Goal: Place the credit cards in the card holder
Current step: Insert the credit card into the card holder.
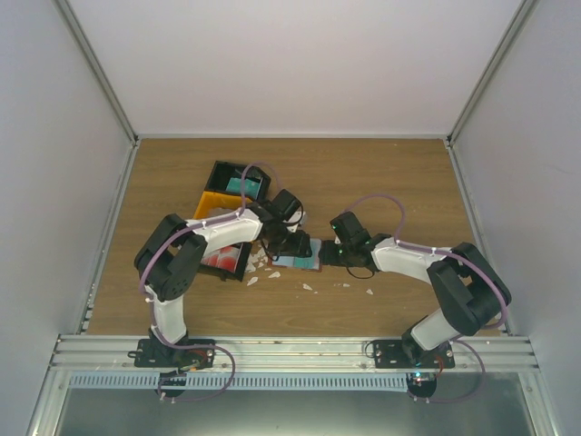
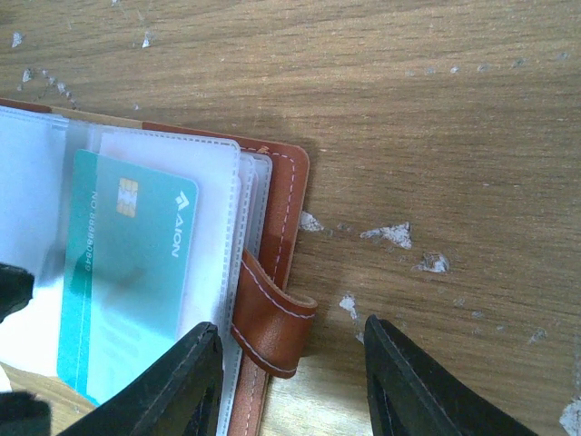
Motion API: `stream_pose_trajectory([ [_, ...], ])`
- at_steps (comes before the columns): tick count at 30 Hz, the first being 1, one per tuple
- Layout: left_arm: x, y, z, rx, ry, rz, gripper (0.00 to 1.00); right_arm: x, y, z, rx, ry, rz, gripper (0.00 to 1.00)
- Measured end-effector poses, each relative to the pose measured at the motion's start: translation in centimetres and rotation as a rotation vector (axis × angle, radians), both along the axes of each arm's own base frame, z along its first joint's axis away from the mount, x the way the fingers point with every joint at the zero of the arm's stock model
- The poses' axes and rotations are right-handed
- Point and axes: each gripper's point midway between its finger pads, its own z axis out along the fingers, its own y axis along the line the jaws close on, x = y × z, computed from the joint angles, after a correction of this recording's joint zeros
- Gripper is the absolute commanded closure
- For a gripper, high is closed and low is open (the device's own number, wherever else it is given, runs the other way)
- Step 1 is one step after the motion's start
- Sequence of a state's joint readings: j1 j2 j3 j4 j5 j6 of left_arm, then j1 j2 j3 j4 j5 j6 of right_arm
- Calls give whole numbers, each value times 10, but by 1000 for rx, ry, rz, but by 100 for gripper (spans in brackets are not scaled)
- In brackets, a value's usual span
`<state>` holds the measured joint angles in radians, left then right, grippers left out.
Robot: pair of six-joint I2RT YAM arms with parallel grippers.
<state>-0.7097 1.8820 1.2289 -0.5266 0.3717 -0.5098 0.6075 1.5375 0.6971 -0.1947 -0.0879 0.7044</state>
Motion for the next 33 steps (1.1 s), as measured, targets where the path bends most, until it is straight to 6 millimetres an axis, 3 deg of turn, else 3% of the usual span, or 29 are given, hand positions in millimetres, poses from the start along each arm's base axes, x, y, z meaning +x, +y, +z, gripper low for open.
stream_pose_trajectory([
  [11, -12, -2, -10, 43, 11, 5, 38, 0, 0, 0, 0, 0, 0, 56],
  [26, -9, -4, -12, 84, -21, 22, 35, 1, 1, 0, 5, -4, 1, 56],
  [33, -6, 3, -11, 122, -49, 68, 34, 1, 1, 0, 4, -4, 1, 56],
])
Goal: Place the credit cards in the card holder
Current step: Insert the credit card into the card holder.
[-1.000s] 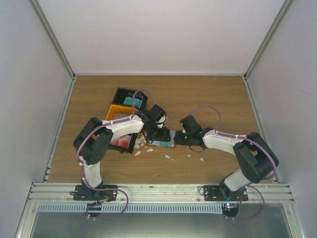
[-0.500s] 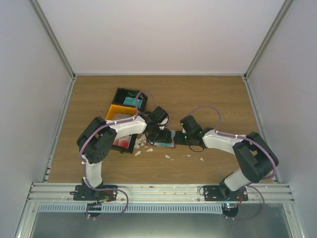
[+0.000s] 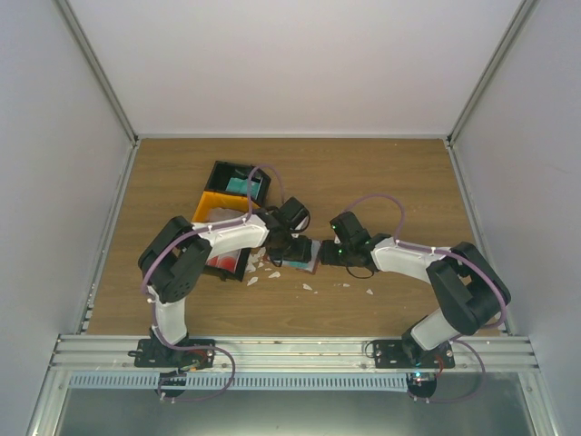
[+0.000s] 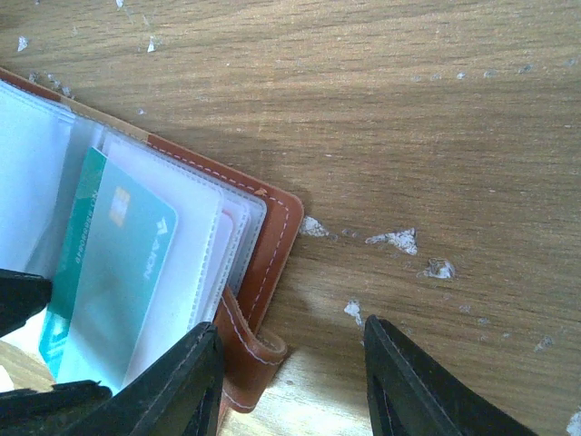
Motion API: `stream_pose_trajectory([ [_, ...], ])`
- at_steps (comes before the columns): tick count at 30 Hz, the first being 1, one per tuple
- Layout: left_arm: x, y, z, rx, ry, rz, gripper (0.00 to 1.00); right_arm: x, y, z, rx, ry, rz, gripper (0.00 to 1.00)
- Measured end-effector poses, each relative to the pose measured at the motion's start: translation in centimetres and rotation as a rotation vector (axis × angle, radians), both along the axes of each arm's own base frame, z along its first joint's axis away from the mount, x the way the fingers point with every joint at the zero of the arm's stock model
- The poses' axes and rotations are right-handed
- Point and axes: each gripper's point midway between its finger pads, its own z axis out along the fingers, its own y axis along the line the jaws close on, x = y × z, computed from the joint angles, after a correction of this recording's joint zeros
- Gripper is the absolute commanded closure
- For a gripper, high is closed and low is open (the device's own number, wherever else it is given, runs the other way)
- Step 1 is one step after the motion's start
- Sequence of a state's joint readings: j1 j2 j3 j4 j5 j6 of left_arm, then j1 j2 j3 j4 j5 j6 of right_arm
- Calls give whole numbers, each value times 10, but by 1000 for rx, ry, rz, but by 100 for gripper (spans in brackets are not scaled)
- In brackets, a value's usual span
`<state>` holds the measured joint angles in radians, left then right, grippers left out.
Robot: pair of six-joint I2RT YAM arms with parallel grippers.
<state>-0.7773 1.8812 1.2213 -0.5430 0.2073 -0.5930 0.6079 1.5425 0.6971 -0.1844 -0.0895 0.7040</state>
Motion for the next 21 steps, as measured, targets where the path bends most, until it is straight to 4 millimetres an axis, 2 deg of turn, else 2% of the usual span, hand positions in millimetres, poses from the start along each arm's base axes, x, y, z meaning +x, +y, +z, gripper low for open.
stream_pose_trajectory([
  [2, 0, 3, 1, 6, -7, 9, 35, 0, 0, 0, 0, 0, 0, 56],
  [9, -3, 10, 5, 9, -21, 34, 50, 0, 0, 0, 0, 0, 0, 56],
  [12, -2, 11, 7, 11, -31, 40, 49, 0, 0, 0, 0, 0, 0, 56],
  [17, 1, 14, 6, 27, -43, 50, 39, 0, 0, 0, 2, 0, 2, 56],
  [21, 2, 16, 6, 38, -50, 55, 44, 0, 0, 0, -1, -2, 8, 56],
])
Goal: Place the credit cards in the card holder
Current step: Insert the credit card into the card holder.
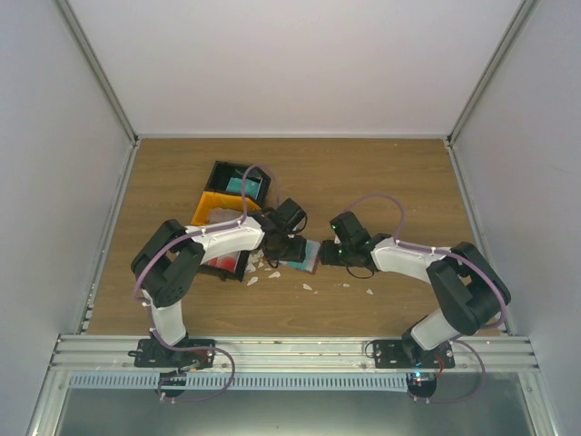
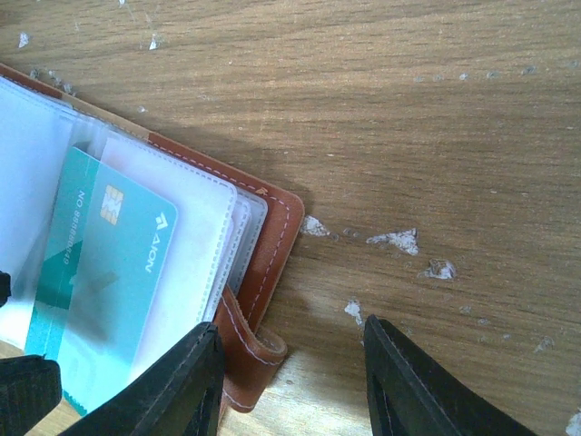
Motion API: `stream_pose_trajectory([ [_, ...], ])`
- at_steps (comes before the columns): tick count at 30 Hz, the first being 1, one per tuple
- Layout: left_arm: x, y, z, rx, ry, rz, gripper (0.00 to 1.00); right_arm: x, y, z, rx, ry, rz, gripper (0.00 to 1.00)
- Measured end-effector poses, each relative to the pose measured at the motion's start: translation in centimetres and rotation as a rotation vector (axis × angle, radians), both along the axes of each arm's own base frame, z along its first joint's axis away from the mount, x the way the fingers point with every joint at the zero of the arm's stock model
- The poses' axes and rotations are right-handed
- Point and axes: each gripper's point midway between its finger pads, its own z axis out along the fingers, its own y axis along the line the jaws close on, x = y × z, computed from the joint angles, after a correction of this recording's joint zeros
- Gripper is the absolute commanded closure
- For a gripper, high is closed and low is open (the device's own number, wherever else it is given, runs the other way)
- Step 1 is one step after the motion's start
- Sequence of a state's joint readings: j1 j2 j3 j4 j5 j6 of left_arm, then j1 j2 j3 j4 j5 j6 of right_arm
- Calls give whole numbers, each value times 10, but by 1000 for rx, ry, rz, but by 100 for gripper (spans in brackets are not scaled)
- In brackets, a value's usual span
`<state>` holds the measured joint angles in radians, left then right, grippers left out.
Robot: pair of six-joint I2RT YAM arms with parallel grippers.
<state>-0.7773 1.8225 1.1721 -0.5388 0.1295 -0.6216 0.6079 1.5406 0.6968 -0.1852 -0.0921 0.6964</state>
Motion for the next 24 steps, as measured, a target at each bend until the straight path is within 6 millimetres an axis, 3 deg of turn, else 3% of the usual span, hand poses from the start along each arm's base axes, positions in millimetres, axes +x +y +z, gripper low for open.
stream_pose_trajectory([
  [4, -3, -3, -4, -12, 20, -12, 51, 0, 1, 0, 1, 0, 6, 56],
  [8, -7, -8, -10, -31, 50, -26, 52, -2, 3, 0, 13, 4, 18, 57],
  [24, -10, -34, -2, -181, 48, -95, 58, -3, 6, 0, 31, 2, 27, 58],
])
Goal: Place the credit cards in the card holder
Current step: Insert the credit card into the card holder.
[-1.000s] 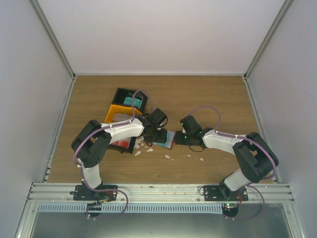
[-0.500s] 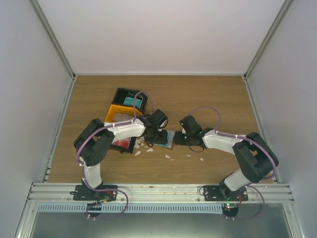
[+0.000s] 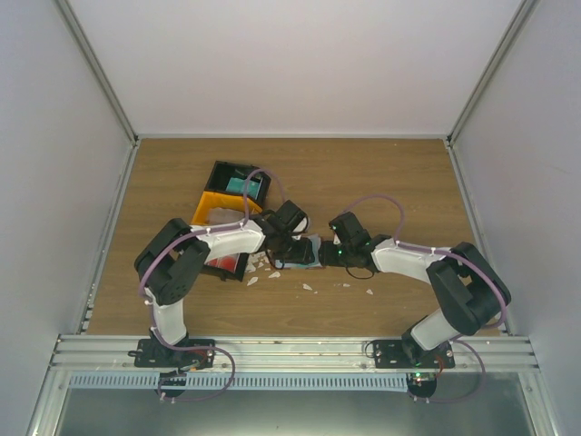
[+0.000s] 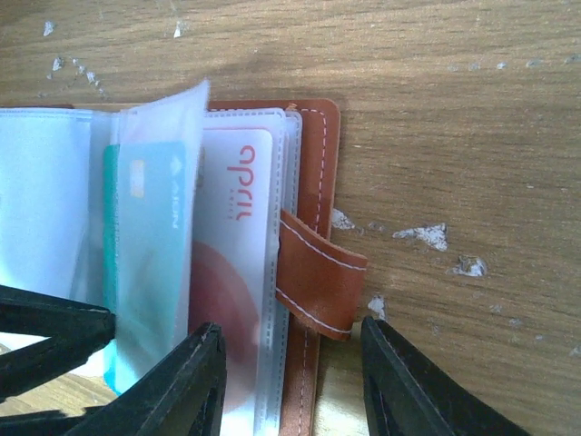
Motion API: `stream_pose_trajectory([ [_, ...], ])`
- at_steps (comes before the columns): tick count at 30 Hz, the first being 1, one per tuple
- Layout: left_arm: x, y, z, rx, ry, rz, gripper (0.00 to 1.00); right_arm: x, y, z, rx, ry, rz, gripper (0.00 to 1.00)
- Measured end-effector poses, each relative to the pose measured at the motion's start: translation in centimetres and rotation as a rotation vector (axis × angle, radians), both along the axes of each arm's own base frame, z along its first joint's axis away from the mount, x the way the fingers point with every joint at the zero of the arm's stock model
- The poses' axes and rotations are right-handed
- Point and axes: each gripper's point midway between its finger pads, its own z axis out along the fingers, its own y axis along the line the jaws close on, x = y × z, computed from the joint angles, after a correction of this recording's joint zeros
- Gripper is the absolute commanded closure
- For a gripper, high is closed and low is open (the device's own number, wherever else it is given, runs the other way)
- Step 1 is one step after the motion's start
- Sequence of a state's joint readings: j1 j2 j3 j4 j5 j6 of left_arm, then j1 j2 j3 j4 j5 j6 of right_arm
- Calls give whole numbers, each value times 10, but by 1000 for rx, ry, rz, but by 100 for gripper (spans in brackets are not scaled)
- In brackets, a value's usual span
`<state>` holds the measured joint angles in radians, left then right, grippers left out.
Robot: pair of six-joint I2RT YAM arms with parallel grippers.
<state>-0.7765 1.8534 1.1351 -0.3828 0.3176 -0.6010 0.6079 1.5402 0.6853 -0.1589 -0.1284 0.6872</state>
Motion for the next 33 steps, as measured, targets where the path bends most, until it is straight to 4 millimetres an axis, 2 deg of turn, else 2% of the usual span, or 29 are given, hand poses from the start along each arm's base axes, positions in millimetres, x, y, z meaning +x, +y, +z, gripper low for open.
stream_pose_trajectory([
  [3, 1, 3, 6, -9, -29, 6, 57, -1, -4, 0, -16, -1, -13, 58],
  [6, 3, 7, 22, -25, -75, 20, 55, -4, -15, 1, -60, 3, -41, 57],
  [10, 8, 11, 46, -48, -139, 56, 46, -6, -25, 18, -78, -31, -65, 52],
  [12, 11, 13, 49, -44, -153, 74, 43, -5, -23, 25, -63, -53, -54, 50],
  [16, 13, 22, 41, -18, -140, 112, 39, -8, -14, 23, -36, -39, 2, 46],
  [20, 14, 27, 30, -4, -106, 137, 39, -14, -7, 4, -35, 14, 56, 46],
  [26, 11, 29, 10, -9, -34, 143, 42, -6, 4, 1, -27, 11, 96, 54],
  [33, 12, 30, 0, -13, 6, 168, 42, -2, 4, -2, -46, 13, 89, 64],
])
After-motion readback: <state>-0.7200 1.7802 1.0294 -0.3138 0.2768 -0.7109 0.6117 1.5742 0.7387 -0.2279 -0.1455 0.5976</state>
